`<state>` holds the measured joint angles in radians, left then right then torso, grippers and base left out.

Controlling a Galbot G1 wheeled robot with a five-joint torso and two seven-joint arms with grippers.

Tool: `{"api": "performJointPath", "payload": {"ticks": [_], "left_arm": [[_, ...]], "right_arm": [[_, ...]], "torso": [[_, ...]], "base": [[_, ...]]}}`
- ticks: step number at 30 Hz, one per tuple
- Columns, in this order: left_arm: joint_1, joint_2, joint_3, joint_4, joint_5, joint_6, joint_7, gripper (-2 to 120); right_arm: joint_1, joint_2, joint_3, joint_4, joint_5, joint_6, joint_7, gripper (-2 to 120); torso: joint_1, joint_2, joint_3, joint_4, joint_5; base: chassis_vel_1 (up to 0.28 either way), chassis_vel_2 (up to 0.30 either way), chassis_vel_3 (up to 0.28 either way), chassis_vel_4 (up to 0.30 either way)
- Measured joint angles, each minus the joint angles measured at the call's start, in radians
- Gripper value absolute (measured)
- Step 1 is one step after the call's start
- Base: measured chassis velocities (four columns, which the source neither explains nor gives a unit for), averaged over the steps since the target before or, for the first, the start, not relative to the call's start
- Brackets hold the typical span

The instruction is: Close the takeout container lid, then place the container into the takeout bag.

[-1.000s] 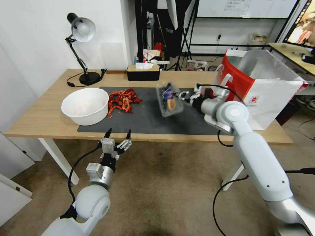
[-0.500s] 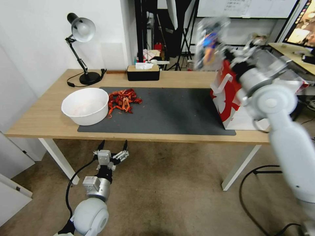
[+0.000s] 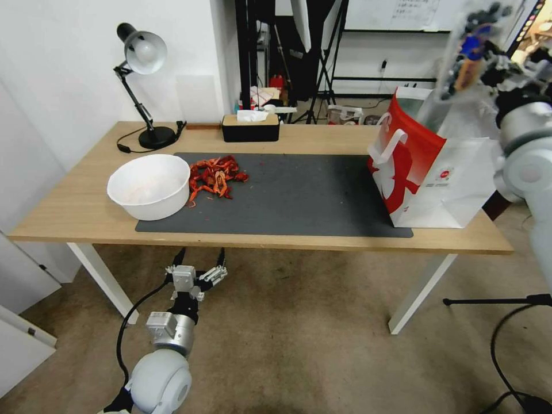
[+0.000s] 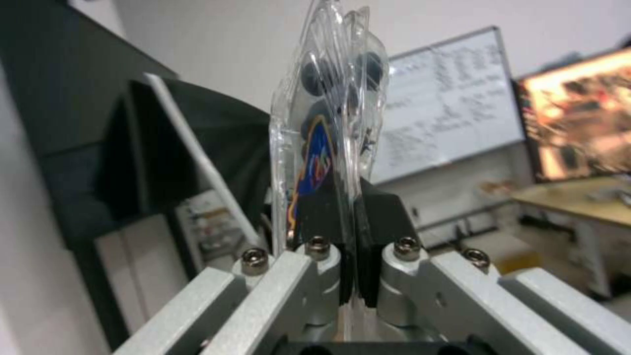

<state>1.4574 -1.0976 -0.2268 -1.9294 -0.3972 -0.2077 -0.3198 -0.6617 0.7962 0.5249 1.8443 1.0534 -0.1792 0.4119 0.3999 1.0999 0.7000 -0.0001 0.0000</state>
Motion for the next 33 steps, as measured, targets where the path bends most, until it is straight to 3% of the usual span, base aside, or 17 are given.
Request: {"api": "performJointPath", "payload": {"ticks": [13,20,26,30,33], "left_arm": [[-0.020,-0.003,0.019,0.018,-0.001,0.002,0.000,100],[-0.024,0.000,0.020,0.020,-0.002,0.004,0.000,100],[-0.026,0.000,0.021,0.020,-0.003,0.008,-0.001,100],[-0.023,-0.001,0.022,0.019,-0.003,0.008,-0.001,100],[-0.021,-0.006,0.020,0.017,-0.005,0.008,0.000,100]], "right_arm": [[-0.115,0.059,0.054,0.010,0.123,-0.015,0.092,2],[-0.125,0.095,0.062,0.025,0.251,-0.027,0.151,29],[-0.126,0.098,0.060,0.020,0.257,-0.037,0.165,49],[-0.134,0.086,0.048,0.036,0.194,-0.038,0.142,63],[-0.155,0.053,0.025,0.089,0.076,-0.009,0.053,78]], "torso": [[0.000,0.000,0.000,0.0001,0.0001],[0.000,0.000,0.000,0.0002,-0.0003],[0.000,0.000,0.000,0.0001,-0.0001],[0.000,0.000,0.000,0.0001,0.0001],[0.000,0.000,0.000,0.0001,-0.0001]], "base": [[0.000,0.000,0.000,0.000],[0.000,0.000,0.000,0.000],[0.000,0.000,0.000,0.000],[0.000,0.000,0.000,0.000],[0.000,0.000,0.000,0.000]]}}
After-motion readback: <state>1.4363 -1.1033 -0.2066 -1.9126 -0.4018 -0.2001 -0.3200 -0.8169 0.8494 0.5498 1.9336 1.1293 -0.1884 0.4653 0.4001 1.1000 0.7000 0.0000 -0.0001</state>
